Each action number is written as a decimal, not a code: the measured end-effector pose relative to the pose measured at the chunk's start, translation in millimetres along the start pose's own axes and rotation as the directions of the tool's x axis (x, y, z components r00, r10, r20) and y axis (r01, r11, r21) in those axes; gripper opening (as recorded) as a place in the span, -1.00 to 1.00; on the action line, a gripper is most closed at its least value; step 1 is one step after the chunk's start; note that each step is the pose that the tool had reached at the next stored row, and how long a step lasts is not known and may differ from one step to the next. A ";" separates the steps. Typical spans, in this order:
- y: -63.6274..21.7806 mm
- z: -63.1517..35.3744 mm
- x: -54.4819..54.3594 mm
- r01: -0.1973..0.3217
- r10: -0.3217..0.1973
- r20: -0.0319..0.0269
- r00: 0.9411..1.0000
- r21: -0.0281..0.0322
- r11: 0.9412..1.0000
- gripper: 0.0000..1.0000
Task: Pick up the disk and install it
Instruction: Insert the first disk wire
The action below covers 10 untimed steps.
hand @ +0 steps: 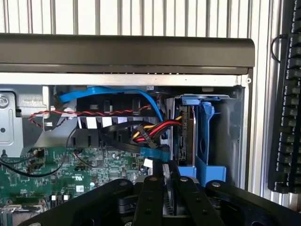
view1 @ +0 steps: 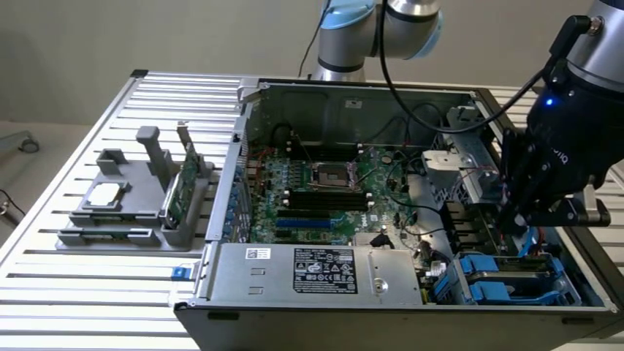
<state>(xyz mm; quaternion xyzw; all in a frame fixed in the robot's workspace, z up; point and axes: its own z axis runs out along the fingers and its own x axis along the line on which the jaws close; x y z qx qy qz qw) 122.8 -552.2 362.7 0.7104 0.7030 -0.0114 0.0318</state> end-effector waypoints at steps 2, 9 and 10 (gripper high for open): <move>0.0 0.6 -1.7 0.000 0.000 0.000 1.000 0.000 1.000 -0.68; 0.0 4.9 -9.8 0.000 0.000 0.000 1.000 0.000 1.000 -0.68; -0.1 5.4 -10.1 0.000 0.000 0.000 1.000 0.000 1.000 -0.68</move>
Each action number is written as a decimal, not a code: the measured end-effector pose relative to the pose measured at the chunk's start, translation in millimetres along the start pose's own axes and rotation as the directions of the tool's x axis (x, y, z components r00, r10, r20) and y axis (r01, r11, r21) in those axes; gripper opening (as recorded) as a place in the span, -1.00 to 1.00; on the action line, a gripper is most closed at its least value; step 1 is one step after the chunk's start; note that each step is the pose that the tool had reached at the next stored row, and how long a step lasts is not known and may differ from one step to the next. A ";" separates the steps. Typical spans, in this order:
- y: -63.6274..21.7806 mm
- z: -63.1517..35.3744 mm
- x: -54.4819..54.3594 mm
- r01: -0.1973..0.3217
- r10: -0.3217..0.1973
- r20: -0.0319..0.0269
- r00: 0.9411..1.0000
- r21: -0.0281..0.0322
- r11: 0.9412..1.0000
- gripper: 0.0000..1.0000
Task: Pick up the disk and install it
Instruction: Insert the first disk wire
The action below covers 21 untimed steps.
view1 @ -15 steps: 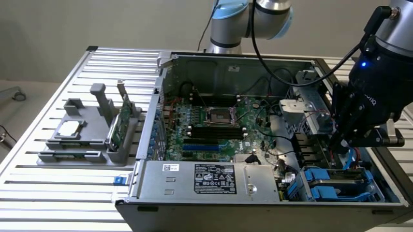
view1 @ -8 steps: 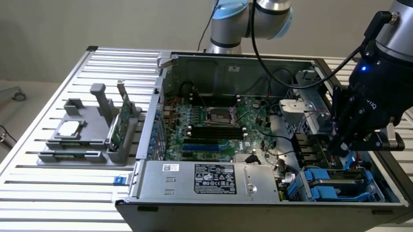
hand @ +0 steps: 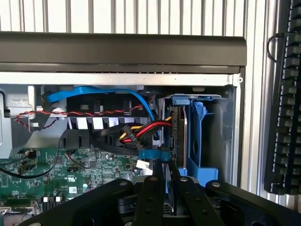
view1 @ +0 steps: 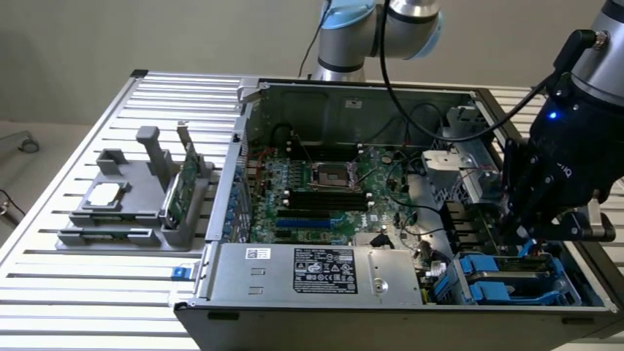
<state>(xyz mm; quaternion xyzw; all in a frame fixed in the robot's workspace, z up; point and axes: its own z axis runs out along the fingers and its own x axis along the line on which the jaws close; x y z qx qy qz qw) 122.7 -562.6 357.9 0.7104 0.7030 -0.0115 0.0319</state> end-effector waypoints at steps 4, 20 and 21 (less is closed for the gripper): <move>-0.2 3.7 -3.9 0.000 0.000 0.000 1.000 0.000 1.000 -0.68; -0.4 17.0 -13.2 0.000 0.000 0.000 1.000 0.000 1.000 -0.68; -0.4 17.3 -13.3 0.000 0.000 0.000 1.000 0.000 1.000 -0.68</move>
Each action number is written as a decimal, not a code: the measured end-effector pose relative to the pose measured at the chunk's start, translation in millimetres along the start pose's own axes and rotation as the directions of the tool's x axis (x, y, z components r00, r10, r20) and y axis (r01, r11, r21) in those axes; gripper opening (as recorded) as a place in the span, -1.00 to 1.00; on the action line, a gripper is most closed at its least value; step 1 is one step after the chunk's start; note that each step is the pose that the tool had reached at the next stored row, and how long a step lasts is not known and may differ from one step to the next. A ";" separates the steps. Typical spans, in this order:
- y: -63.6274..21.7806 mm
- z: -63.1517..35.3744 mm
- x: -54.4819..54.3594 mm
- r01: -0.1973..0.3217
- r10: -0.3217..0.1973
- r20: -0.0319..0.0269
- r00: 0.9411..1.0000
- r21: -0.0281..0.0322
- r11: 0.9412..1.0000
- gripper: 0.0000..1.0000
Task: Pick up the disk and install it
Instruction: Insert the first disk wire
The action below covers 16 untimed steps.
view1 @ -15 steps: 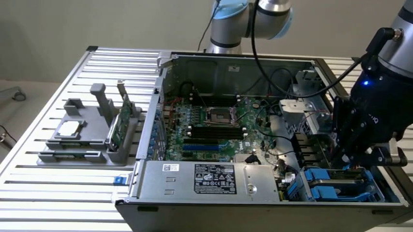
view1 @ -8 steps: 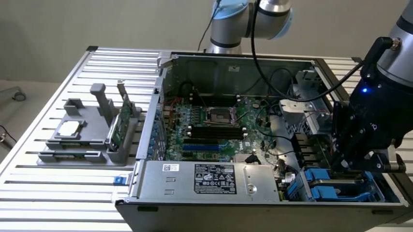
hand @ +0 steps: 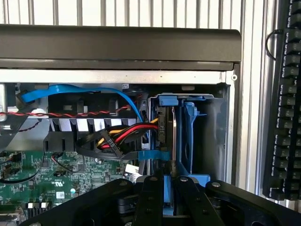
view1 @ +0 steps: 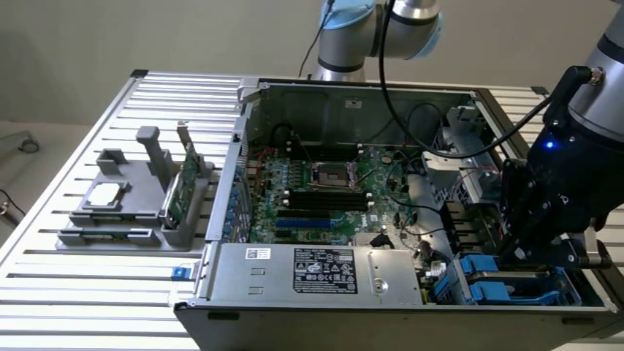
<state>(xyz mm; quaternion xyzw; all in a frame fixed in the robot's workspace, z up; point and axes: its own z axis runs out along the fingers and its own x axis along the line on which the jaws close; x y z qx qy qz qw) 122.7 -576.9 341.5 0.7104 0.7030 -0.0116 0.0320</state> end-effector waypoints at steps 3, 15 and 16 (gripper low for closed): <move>0.0 0.8 0.0 0.000 0.000 0.000 1.000 0.000 1.000 -0.68; 0.2 1.1 1.1 0.000 0.000 0.000 1.000 0.002 1.000 -0.68; 0.5 1.1 1.1 0.000 0.000 0.000 1.000 0.003 1.000 -0.68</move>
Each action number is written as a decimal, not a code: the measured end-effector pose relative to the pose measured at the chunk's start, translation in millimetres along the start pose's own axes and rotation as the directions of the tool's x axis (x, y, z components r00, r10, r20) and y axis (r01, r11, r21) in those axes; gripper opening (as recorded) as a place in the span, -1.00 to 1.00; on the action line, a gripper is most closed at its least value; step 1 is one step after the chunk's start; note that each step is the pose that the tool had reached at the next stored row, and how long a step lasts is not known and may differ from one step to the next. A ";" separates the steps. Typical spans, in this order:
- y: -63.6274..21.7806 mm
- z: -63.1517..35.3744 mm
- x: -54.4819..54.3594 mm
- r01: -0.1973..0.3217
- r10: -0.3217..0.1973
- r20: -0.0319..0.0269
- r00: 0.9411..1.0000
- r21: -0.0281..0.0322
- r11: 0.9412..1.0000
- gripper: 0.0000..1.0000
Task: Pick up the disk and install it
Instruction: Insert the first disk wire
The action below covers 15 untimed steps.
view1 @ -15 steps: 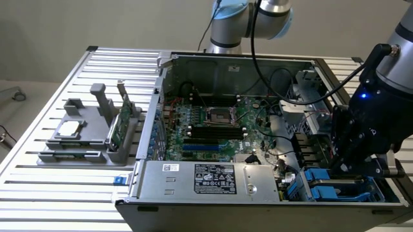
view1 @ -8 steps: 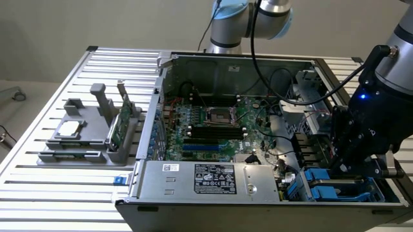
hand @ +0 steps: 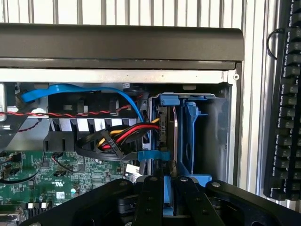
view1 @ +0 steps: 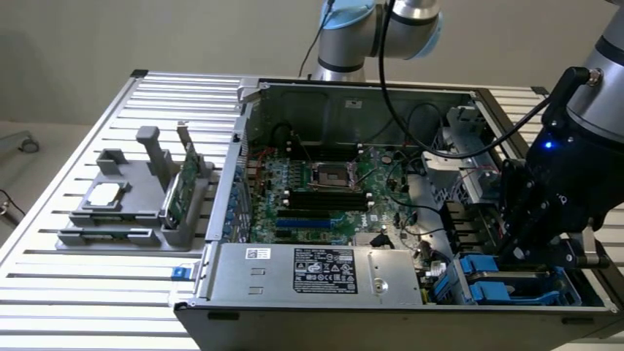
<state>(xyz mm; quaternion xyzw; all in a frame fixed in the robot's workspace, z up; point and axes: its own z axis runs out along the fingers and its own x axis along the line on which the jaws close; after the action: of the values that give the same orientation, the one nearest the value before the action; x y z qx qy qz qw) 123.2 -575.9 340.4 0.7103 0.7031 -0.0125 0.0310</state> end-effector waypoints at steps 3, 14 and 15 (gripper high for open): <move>1.4 0.1 0.0 0.000 0.000 0.000 1.000 0.000 1.000 -0.68; 2.1 0.6 0.0 -0.007 0.007 0.000 1.000 0.001 1.000 -0.68; 2.1 0.7 0.0 -0.009 0.009 0.000 1.000 0.001 1.000 -0.68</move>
<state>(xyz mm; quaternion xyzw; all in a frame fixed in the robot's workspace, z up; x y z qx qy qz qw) 125.3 -576.0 339.7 0.7134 0.7000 -0.0128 0.0308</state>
